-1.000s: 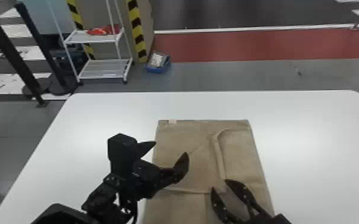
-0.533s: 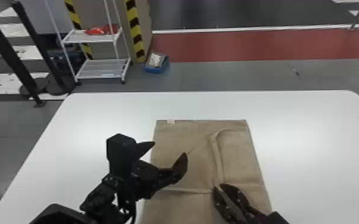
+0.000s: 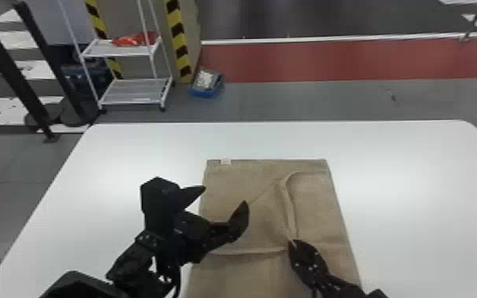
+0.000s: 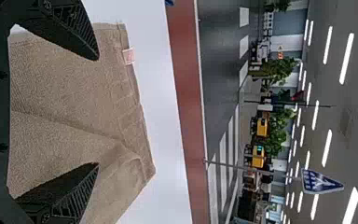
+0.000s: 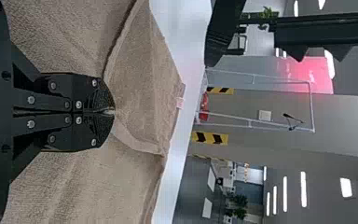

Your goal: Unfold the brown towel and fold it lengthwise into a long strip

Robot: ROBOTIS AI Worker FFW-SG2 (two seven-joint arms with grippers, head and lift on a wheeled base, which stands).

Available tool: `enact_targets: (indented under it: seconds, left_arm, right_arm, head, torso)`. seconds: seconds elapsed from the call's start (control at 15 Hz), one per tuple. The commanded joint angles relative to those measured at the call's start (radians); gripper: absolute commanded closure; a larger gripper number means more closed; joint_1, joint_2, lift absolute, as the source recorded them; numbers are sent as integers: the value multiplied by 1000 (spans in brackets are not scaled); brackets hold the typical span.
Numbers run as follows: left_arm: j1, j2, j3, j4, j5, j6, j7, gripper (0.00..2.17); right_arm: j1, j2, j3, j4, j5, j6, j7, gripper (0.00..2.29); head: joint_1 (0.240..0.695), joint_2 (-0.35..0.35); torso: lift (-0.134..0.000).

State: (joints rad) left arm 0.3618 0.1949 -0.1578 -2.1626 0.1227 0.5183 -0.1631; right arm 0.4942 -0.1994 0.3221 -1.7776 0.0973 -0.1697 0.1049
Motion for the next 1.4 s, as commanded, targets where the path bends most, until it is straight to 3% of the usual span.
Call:
enact_targets:
  seconds: [0.0,0.4,0.73,1.0,1.33]
  left_arm:
    - [-26,0,-9,61,-3,-108,-3,83]
    - [-293,-6,-63,369,-8,-123,11,83]
    - [-437,-25,-83,621,-14,-304,14,83]
    - [-483,-25,-77,722,-57,-329,22,390]
    - [-557,-25,-68,811,-67,-267,27,417]
  right_arm:
    - [24,0,-18,-8,-5,-92,-13,1416]
    - [75,2,-69,-16,-21,-193,-60,1416]
    - [86,2,-87,-17,-22,-205,-54,1416]
    - [83,-3,-87,-19,-28,-214,-44,1416]
    - [76,-15,-86,-23,-30,-214,-44,1416]
  head:
    - [695,86]
    - [695,46]
    - [695,16]
    - [695,27]
    - [695,55]
  torso:
    - [-123]
    - [-123]
    - [-123]
    - [-123]
    - [-123]
